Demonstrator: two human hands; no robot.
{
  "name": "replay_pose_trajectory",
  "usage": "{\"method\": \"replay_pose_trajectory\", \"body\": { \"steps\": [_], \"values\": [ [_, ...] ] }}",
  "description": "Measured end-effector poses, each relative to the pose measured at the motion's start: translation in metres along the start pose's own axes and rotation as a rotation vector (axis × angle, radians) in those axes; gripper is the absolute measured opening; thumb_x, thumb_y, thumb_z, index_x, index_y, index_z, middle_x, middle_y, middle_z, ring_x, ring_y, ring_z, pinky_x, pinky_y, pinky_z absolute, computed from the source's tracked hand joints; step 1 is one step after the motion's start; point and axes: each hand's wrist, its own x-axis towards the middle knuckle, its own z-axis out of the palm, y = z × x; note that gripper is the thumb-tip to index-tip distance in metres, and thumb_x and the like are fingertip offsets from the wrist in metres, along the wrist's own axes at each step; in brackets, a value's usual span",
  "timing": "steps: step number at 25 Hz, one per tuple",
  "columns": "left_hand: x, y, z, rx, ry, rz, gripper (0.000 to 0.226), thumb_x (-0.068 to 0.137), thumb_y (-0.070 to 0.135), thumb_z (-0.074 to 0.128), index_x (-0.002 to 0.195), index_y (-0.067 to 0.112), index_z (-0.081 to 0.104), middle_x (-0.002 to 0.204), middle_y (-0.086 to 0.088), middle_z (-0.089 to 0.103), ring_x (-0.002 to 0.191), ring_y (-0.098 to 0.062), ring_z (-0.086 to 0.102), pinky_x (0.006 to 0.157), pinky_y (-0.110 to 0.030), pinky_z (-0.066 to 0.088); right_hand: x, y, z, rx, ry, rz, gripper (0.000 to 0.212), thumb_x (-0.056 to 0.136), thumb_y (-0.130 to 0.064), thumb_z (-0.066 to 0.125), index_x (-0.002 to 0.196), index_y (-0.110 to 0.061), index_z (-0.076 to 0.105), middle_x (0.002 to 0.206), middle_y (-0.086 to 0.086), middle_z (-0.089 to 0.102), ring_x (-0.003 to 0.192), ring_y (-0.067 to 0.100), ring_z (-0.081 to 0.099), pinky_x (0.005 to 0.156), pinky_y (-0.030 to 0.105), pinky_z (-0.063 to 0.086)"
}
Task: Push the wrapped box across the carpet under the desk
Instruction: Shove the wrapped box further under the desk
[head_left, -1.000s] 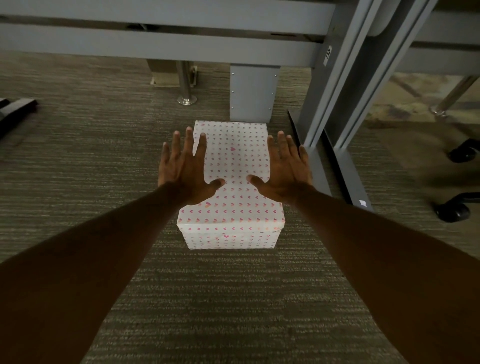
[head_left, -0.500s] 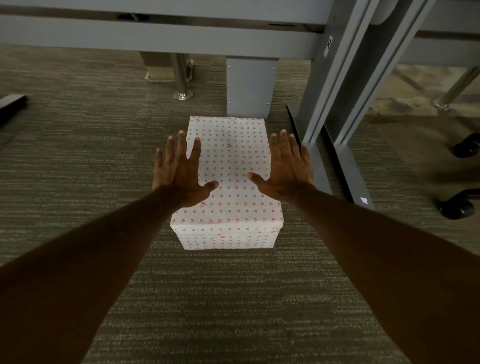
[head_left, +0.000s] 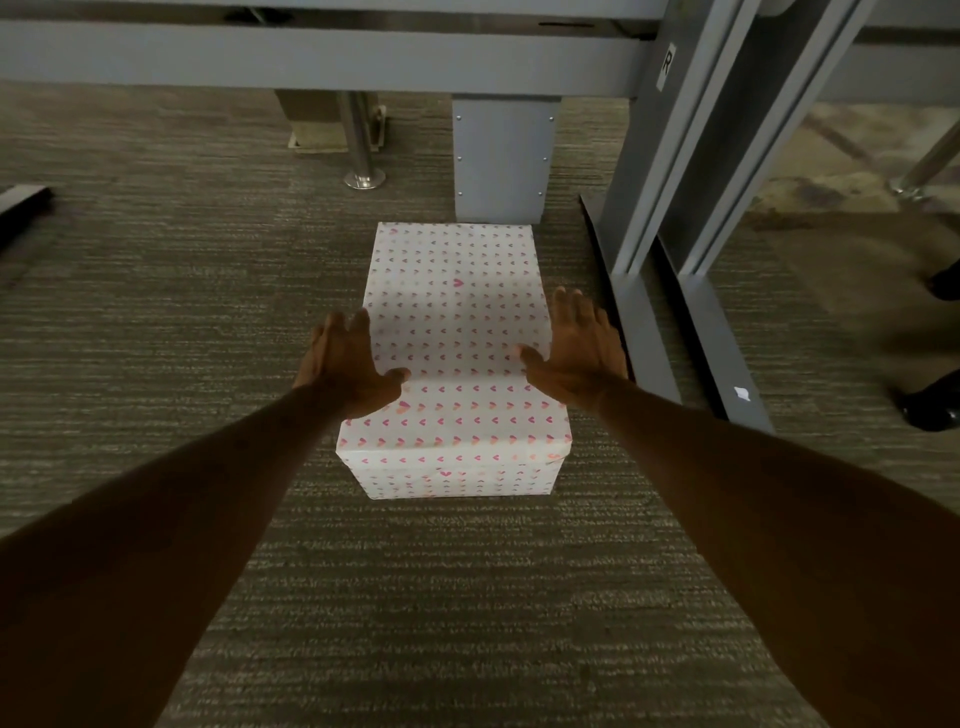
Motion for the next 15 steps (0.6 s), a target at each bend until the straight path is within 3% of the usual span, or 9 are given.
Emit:
{"method": "replay_pose_trajectory", "body": {
  "steps": [2,4,7,9,11,15],
  "values": [
    [0.0,-0.002,0.002,-0.161,0.012,-0.062,0.07,0.08,0.031,0.07,0.14,0.011,0.04,0.135,-0.02,0.048,0.124,-0.041,0.047,0.071,-0.034,0.054,0.0,0.004,0.004,0.1,-0.022,0.07,0.067,0.092,-0.04,0.061,0.146,-0.008,0.039,0.148,0.018,0.046,0.138,0.037,0.041,0.112,0.048,0.04],
    [0.0,-0.006,0.003,-0.282,-0.011,-0.177,0.063,0.085,0.019,0.063,0.143,0.011,0.04,0.14,-0.022,0.046,0.12,-0.041,0.051,0.053,-0.02,0.042,0.003,0.008,0.009,0.248,-0.077,0.17,0.052,0.094,-0.034,0.062,0.137,-0.008,0.049,0.133,0.016,0.059,0.12,0.034,0.06,0.1,0.044,0.054],
    [0.003,-0.015,0.004,-0.436,-0.081,-0.408,0.055,0.091,0.017,0.058,0.143,0.011,0.042,0.139,-0.023,0.049,0.116,-0.037,0.057,0.061,-0.025,0.045,0.006,0.014,0.016,0.558,-0.133,0.352,0.041,0.093,-0.027,0.067,0.128,-0.009,0.056,0.117,0.012,0.068,0.091,0.026,0.073,0.078,0.038,0.064],
    [0.006,-0.018,0.005,-0.642,-0.122,-0.452,0.034,0.092,0.012,0.056,0.125,0.003,0.056,0.123,-0.025,0.06,0.105,-0.038,0.063,0.069,-0.038,0.055,0.008,0.016,0.02,0.714,-0.164,0.437,0.041,0.092,-0.023,0.069,0.128,-0.007,0.058,0.117,0.012,0.069,0.082,0.021,0.074,0.066,0.03,0.064],
    [0.008,-0.018,0.004,-0.794,-0.156,-0.484,0.019,0.094,0.007,0.052,0.108,-0.001,0.062,0.113,-0.026,0.064,0.101,-0.038,0.064,0.085,-0.048,0.055,0.01,0.019,0.025,0.808,-0.184,0.461,0.038,0.092,-0.021,0.07,0.126,-0.005,0.062,0.119,0.013,0.07,0.08,0.018,0.073,0.053,0.02,0.059],
    [0.013,-0.013,0.003,-0.901,-0.155,-0.573,0.026,0.094,0.006,0.052,0.119,0.001,0.059,0.115,-0.018,0.063,0.1,-0.031,0.063,0.076,-0.037,0.054,0.015,0.027,0.029,0.907,-0.155,0.496,0.027,0.087,-0.02,0.076,0.11,-0.007,0.07,0.105,0.01,0.075,0.062,0.01,0.072,0.048,0.019,0.057]
  ]
}}
